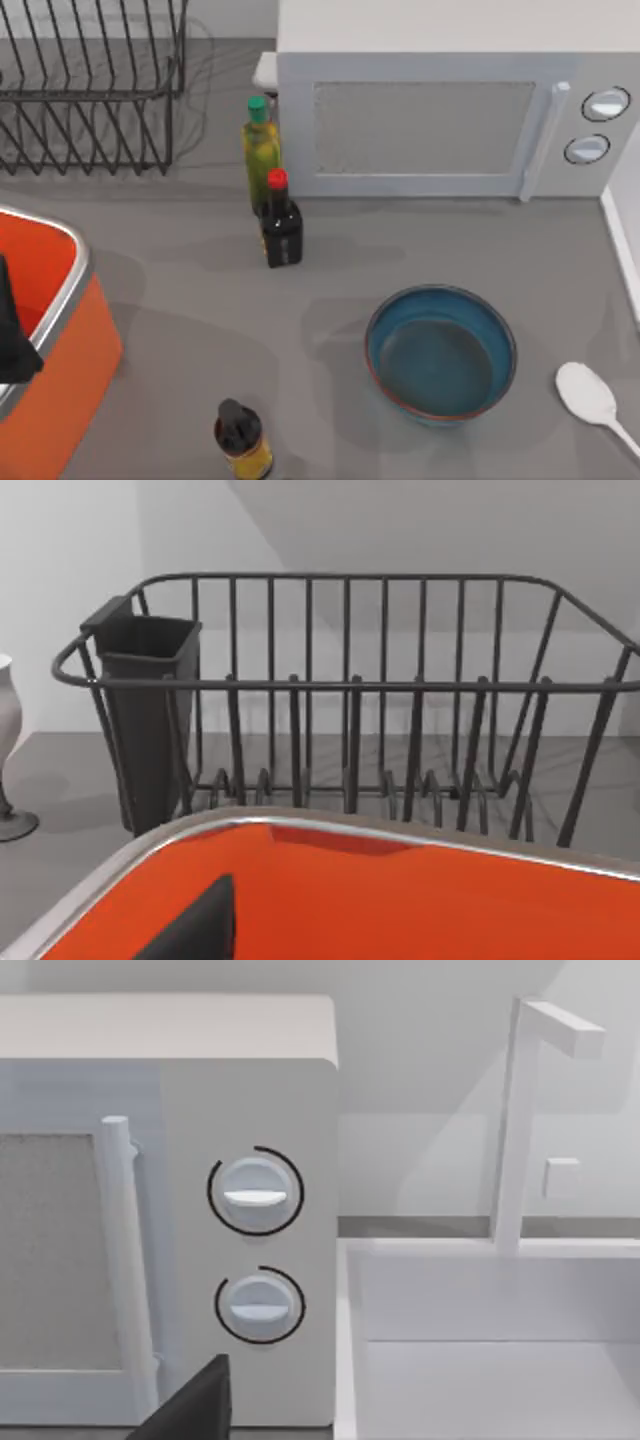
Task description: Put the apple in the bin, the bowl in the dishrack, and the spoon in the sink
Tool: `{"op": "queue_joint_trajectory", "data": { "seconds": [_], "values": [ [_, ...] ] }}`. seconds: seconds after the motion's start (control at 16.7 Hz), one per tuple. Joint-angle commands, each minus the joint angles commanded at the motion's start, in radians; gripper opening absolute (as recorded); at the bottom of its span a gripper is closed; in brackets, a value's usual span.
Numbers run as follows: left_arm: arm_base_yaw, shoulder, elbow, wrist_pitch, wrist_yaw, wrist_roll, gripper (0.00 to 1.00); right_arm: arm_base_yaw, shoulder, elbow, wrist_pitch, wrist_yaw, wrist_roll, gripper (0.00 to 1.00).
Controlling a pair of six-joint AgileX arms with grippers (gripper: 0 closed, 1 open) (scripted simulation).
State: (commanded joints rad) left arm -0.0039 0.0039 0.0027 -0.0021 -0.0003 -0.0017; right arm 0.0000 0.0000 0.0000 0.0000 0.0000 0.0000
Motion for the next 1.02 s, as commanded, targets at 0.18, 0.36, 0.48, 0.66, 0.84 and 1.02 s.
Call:
{"op": "queue_joint_trajectory", "data": {
  "seconds": [0.18,0.36,0.48,0.66,0.84,1.02],
  "values": [
    [-0.027,0.054,0.054,-0.034,-0.001,-0.023,1.00,0.000,0.000,0.000,0.000,0.000,0.000,1.00],
    [-0.096,0.194,0.193,-0.120,-0.006,-0.082,1.00,0.000,0.000,0.000,0.000,0.000,0.000,1.00],
    [-0.158,0.323,0.323,-0.200,-0.012,-0.136,1.00,0.000,0.000,0.000,0.000,0.000,0.000,1.00],
    [-0.271,0.564,0.568,-0.348,-0.026,-0.239,1.00,0.000,0.000,0.000,0.000,0.000,0.000,1.00],
    [-0.398,0.841,0.854,-0.516,-0.048,-0.357,1.00,0.000,0.000,0.000,0.000,0.000,0.000,1.00],
    [-0.531,1.141,1.164,-0.698,-0.075,-0.487,1.00,0.000,0.000,0.000,0.000,0.000,0.000,1.00]
  ]
}}
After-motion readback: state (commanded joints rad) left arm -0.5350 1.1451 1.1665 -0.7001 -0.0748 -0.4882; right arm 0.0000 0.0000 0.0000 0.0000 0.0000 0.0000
